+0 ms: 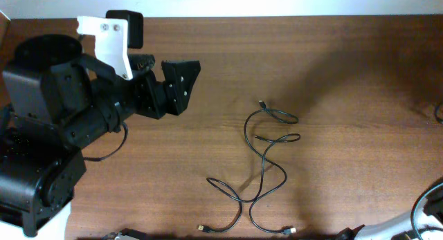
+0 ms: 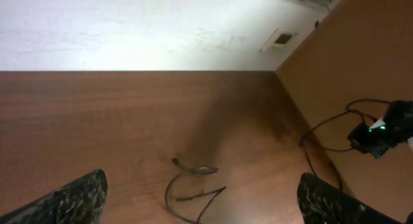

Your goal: Untangle cables

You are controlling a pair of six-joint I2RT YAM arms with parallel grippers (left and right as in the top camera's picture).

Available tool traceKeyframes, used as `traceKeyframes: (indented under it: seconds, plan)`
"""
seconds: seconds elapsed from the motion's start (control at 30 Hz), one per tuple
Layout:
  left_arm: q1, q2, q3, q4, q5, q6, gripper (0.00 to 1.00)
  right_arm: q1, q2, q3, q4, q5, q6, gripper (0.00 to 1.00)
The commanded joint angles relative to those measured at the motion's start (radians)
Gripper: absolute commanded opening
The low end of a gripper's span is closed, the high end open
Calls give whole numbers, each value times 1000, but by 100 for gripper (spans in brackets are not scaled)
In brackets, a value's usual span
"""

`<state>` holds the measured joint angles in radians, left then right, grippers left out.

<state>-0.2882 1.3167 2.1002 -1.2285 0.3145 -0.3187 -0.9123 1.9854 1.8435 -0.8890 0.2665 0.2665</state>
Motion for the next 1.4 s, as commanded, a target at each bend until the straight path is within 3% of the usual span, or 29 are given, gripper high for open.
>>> traceKeyframes:
  seconds: [0.0,0.03,0.07,0.1,0.17,0.37,0.53,0.6,0.63,0.77,0.93,1.03,1.13,1.17,1.27,1.37]
  plan:
    - [1,0,2,-16,1,37,95,-72,11,2,-69,-252,177,4]
    - [1,0,2,-20,0,37,95,-84,12,2,-95,-252,188,4]
    - [1,0,2,-27,1,37,95,-94,15,2,-110,-266,188,37]
    - [1,0,2,-30,1,37,96,-97,15,2,-111,-287,187,99]
    - [1,0,2,-31,1,37,98,-97,15,2,-122,-371,184,99]
    - [1,-11,2,-34,3,37,100,-95,55,0,-264,-988,165,99]
    - [1,-37,2,-41,4,36,100,-73,65,0,-579,-937,150,99]
    - [1,-46,2,-42,4,36,100,-60,65,0,-628,-1007,150,99]
    - [1,-51,2,-42,4,36,100,-48,65,0,-642,-1154,119,99]
    - [1,-78,2,-45,3,36,100,-6,65,1,-624,-1819,-129,99]
    - [1,-100,2,-45,3,36,99,-5,65,3,-448,-1818,25,99]
    - [1,-100,2,-45,3,36,98,-5,65,3,-396,-1517,227,99]
    - [1,-100,2,-45,-15,36,98,-5,65,3,-482,-888,347,99]
    - [1,-100,2,-45,-46,36,98,-4,65,3,-521,-573,385,99]
    - [1,-99,2,-45,-119,36,99,-6,65,3,-574,-18,457,99]
    - [1,-86,2,-45,-165,37,100,-15,65,3,-599,197,456,99]
